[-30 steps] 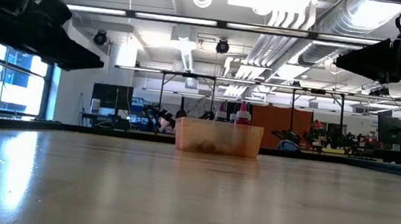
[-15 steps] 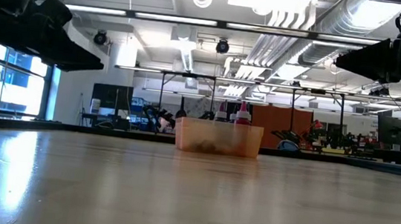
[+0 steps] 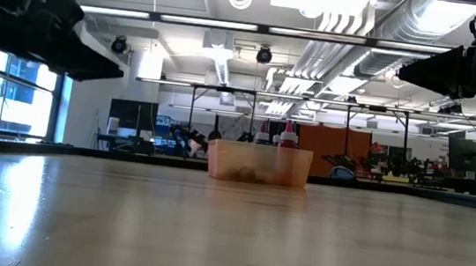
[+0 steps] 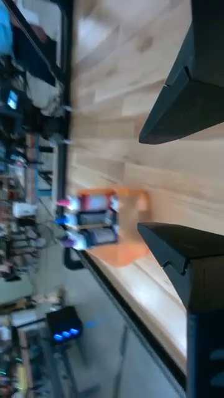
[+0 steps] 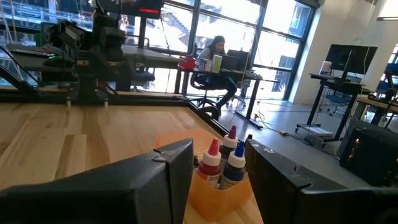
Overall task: Pick & Place food coloring
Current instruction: Return to Home Position
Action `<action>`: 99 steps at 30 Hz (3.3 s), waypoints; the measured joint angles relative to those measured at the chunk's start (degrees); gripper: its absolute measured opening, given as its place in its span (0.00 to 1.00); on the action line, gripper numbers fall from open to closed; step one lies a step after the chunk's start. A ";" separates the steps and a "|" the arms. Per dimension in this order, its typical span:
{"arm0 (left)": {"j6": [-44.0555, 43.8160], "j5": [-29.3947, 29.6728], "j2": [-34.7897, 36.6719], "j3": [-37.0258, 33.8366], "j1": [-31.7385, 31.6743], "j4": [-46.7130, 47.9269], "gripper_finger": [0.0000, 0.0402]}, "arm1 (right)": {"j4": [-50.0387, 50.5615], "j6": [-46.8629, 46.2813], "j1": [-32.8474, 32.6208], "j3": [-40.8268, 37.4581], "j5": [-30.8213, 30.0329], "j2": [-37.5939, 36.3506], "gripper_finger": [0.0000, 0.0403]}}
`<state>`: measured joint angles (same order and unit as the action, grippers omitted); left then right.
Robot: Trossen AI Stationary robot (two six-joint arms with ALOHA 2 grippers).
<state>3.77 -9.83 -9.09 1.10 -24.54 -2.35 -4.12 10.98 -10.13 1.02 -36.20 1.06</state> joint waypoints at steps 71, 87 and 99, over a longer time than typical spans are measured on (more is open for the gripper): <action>-0.02 2.02 6.37 -0.02 5.82 0.70 0.54 | 0.00 0.00 0.00 0.00 -0.03 0.00 0.35; -0.02 1.97 6.37 -0.02 5.82 0.70 0.54 | 0.00 0.00 0.00 0.00 -0.05 0.00 0.35; -0.04 1.89 6.34 -0.02 5.82 0.72 0.54 | 0.00 0.00 0.02 0.00 -0.03 0.00 0.35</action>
<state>3.73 -7.94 -2.74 1.08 -18.72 -1.63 -4.12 10.98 -10.11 1.02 -36.23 1.06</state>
